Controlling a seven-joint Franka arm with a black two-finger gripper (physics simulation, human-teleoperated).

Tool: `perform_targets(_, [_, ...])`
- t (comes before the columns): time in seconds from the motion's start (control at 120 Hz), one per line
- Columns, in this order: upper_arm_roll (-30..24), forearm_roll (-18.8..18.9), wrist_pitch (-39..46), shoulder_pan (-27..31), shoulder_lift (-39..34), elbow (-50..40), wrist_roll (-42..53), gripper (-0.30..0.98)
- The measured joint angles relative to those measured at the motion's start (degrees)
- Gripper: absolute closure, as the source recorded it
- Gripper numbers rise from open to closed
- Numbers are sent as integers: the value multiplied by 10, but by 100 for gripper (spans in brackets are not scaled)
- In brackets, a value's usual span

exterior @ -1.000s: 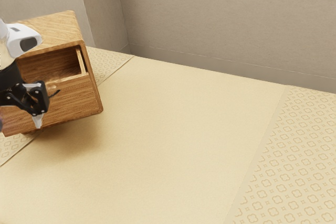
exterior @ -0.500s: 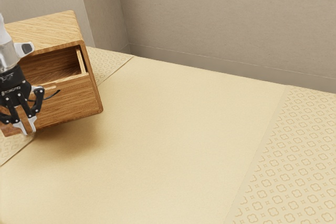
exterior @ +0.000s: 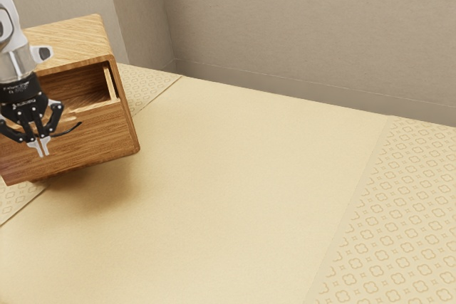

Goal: Push the drawer handle with one arm to close the drawer

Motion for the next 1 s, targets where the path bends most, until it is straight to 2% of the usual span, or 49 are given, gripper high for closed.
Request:
perform_targets(0.292, [-17, 22, 77, 0, 85, 18, -6, 78])
perform_targets(0.683, [-13, 63, 171, 0, 150, 37, 4, 78])
perform_targets(0.9, [-2, 85, 194, 0, 193, 82, 8, 78])
perform_targets(1.0, [4, 104, 198, -2, 236, 124, 11, 78])
